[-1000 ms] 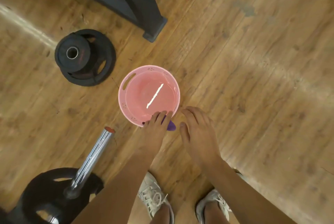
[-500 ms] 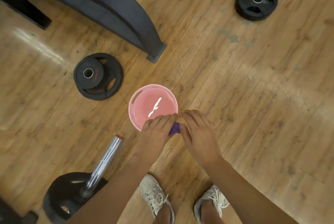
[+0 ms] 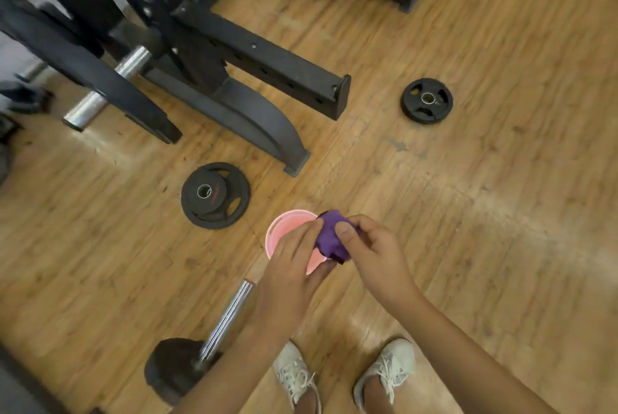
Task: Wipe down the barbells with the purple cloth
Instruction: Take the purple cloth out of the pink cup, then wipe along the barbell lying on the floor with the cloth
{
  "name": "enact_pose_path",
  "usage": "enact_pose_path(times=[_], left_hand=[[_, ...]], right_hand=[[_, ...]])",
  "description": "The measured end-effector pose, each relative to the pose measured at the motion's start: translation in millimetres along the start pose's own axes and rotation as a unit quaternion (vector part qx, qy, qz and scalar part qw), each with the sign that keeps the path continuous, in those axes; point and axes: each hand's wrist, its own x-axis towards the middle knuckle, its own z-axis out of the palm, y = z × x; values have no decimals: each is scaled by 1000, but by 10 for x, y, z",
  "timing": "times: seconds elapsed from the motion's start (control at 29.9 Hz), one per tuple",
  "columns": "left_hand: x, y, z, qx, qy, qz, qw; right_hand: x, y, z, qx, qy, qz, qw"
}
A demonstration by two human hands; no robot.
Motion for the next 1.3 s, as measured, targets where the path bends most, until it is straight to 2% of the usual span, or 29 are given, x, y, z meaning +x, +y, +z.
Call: enact_pose_path(times=[0.1, 0.27, 0.37, 0.43, 0.47, 0.57, 0.67, 0.74, 0.8, 0.87, 0.94, 0.97, 1.1, 1.3], left_hand=[[27, 512, -549, -165, 8, -75, 983], [153, 1057, -1399, -291, 29, -118, 949], [227, 1329, -1831, -409, 27, -165, 897], [237, 1419, -2018, -463, 40, -204, 861], [234, 1457, -2096, -470, 43, -217, 854], [244, 1540, -2267, -452, 43, -211, 866], [267, 1537, -2379, -328, 75, -192, 922], [228, 1481, -2437, -226, 101, -144, 958], [169, 1453, -2484, -177, 116, -76, 974], [120, 1477, -2521, -111, 101, 26, 988], [106, 1497, -2524, -18, 71, 140, 987], [119, 1513, -2520, -1, 60, 169, 984], [187, 1595, -2497, -29, 66, 188, 979], [267, 1548, -2627, 42, 86, 282, 955]], right_hand=[[-240, -674, 46, 65, -16, 17, 998], [-686, -1604, 204, 141, -42, 4, 989], [-846, -1955, 274, 83, -23, -45, 995], [-906, -2095, 330, 40, -27, -35, 998], [-937, -2152, 371, 42, -41, -13, 998], [-1025, -2302, 487, 87, -75, 21, 993], [-1049, -2425, 529, 85, -50, 12, 995], [-1049, -2507, 524, 96, -40, 17, 994], [-1041, -2589, 503, 111, -36, 22, 993], [-1040, -2661, 484, 99, -42, 12, 994], [-1056, -2720, 480, 94, -64, 8, 993], [-1076, -2751, 489, 96, -79, 9, 992], [-1157, -2860, 520, 113, -117, 12, 987], [-1210, -2957, 386, 104, -139, -4, 985]])
